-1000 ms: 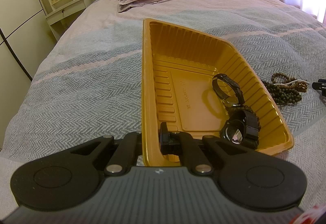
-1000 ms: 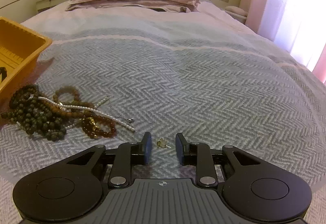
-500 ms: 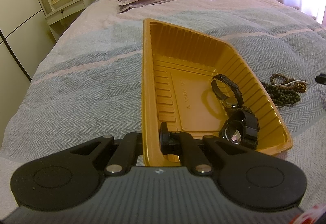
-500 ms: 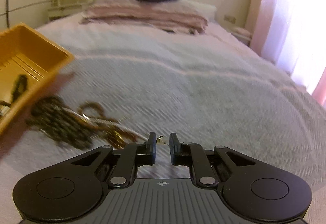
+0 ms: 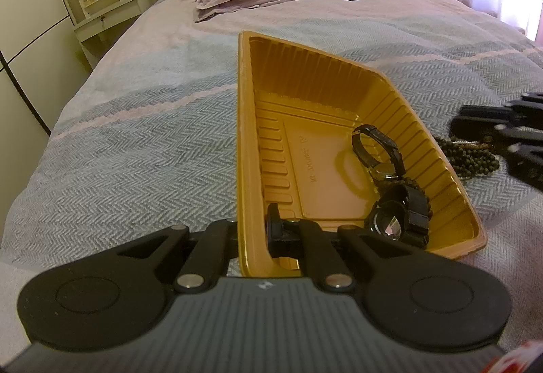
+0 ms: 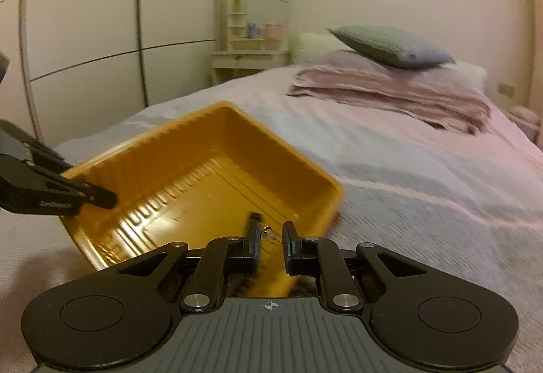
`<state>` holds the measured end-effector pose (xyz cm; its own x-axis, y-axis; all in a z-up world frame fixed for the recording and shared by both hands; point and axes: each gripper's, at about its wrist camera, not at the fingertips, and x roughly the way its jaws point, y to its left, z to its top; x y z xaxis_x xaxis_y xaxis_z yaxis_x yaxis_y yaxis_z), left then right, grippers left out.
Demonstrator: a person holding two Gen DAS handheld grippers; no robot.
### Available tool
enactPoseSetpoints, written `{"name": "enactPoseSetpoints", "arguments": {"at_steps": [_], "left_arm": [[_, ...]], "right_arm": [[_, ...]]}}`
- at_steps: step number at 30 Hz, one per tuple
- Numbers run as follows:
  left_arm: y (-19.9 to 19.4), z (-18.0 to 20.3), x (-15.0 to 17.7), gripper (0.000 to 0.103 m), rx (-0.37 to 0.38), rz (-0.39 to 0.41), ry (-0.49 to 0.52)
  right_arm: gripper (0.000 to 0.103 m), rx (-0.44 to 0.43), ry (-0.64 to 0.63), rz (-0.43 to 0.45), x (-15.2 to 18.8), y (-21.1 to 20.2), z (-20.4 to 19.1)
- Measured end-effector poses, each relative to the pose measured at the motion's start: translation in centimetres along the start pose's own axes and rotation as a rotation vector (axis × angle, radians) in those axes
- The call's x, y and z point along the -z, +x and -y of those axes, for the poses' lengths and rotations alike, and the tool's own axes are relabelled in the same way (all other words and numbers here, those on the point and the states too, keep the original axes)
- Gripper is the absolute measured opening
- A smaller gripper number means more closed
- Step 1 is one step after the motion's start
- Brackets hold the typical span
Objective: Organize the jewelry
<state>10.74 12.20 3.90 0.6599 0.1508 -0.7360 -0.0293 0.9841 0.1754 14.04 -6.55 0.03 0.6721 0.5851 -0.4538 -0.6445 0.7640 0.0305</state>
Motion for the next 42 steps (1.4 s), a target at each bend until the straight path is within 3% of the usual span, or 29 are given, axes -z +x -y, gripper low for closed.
{"name": "enactPoseSetpoints", "arguments": {"at_steps": [5,6,7,9,14,23,31,34,39,42], "left_arm": [[0.0,-0.1,0.0,0.003,0.002,0.001,0.000],[0.0,-0.1,0.0,0.003,0.001,0.001,0.000],[0.0,-0.1,0.0,0.003,0.002,0.001,-0.001],[0.0,-0.1,0.0,0.003,0.002,0.001,-0.001],[0.0,-0.1,0.0,0.003,0.001,0.001,-0.003],[-0.2,0.0,-0.1,0.004,0.000,0.005,-0.003],[-0.2,0.0,-0.2,0.004,-0.001,0.005,-0.001],[-0.3,0.0,-0.2,0.004,-0.002,0.004,-0.001],[-0.4,0.1,-0.3,0.004,-0.005,0.005,0.004],[-0.3,0.2,-0.3,0.004,-0.005,0.004,0.003]], "right_arm": [[0.015,-0.051,-0.006,-0.006,-0.1,2.0,-1.1],[0.023,-0.065,0.004,-0.010,0.0,2.0,-0.9],[0.044,-0.062,0.015,-0.010,0.2,2.1,-0.8],[0.061,-0.050,0.034,0.016,0.5,1.4,-0.4],[0.061,0.031,0.069,0.026,2.0,-1.4,1.9],[0.061,0.274,0.188,-0.096,7.0,-4.9,8.3],[0.060,0.339,0.201,-0.134,8.2,-5.6,11.1],[0.040,0.326,0.173,-0.152,8.0,-4.6,11.5],[0.030,0.303,0.092,-0.194,8.0,-2.5,11.7],[0.016,0.289,0.050,-0.226,8.0,-1.2,11.8]]}}
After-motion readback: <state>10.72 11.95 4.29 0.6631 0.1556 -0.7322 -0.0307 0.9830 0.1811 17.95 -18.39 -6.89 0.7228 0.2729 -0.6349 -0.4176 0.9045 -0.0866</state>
